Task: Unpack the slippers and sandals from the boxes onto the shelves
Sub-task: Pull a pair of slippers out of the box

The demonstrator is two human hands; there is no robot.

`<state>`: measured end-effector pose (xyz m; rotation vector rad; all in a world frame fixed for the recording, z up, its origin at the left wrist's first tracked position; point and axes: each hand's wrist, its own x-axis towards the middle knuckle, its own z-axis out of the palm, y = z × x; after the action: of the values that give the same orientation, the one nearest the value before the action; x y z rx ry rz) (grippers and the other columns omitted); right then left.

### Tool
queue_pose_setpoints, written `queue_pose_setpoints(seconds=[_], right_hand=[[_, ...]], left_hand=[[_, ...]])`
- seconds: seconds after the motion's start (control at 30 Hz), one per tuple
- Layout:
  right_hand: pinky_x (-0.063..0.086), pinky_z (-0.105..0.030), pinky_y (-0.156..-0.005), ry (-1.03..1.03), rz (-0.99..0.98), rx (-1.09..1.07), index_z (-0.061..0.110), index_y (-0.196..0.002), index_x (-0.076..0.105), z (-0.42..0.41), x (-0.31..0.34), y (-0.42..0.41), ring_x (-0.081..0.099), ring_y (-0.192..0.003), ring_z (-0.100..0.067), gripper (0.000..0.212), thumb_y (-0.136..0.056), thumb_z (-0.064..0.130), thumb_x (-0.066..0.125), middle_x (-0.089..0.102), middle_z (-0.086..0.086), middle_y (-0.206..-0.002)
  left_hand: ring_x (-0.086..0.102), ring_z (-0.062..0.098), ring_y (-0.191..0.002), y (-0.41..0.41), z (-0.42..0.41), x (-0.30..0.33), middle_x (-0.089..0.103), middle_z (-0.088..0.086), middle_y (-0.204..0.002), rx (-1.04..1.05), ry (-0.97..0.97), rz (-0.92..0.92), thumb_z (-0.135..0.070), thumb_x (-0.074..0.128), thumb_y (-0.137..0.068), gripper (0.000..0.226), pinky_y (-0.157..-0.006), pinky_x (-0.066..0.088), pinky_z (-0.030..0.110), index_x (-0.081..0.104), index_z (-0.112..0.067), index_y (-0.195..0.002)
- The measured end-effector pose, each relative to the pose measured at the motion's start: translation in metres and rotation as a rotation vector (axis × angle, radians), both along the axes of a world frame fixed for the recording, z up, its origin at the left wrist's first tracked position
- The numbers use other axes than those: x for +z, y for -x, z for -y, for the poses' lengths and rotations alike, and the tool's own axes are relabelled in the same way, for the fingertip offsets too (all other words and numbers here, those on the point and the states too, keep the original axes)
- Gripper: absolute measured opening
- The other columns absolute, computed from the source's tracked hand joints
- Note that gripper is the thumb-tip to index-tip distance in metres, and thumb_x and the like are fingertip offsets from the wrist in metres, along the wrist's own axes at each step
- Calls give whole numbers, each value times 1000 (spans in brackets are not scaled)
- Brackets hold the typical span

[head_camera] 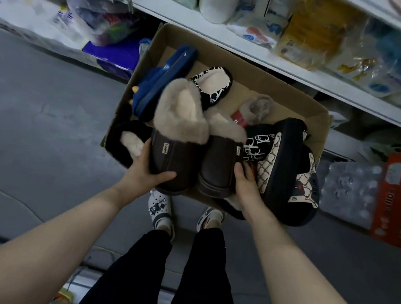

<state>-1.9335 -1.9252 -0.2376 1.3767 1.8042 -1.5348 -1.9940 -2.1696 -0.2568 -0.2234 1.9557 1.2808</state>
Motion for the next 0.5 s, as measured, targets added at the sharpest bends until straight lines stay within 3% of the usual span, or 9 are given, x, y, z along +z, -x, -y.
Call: queue_pose_setpoints(seconds=[0.03,0.13,0.2,0.37,0.5], right_hand=[[57,-22,-69,119,-28,-116,32,-147,38,3,1,1,56,-107,-15,45,-103,39,46,51,4,-138],[59,-44,-80,357,-64,-214,43,-139,44,-1,-3,4,64,-106,-17,48,-94,40,62,61,6,-130],[60,-43,-75,434,-91,-218,42,-139,45,-8,-3,6,67,-106,-20,56,-90,29,70,65,3,-127],[59,-49,-83,370,-154,-116,41,-146,38,-18,11,8,66,-111,-25,77,-84,17,76,62,-2,-131],[57,-53,-85,308,-261,-160,41,-145,40,-21,40,1,67,-108,-23,79,-82,13,78,62,-2,-131]], left_hand=[[44,11,-128,1,-1,1,44,-7,-139,21,-27,24,-31,87,-66,113,-108,41,38,14,-28,-152],[49,15,-125,9,-1,3,48,-1,-140,85,-57,31,-27,89,-65,114,-104,46,43,15,-32,-152],[55,19,-121,16,2,6,52,3,-135,146,-76,59,-26,90,-62,112,-96,51,47,21,-40,-150],[67,19,-95,25,1,34,62,4,-115,250,-197,139,-3,77,-75,86,-64,60,39,36,-47,-136],[65,17,-94,28,-3,65,60,2,-110,250,-253,155,0,74,-77,87,-59,59,31,34,-42,-143]])
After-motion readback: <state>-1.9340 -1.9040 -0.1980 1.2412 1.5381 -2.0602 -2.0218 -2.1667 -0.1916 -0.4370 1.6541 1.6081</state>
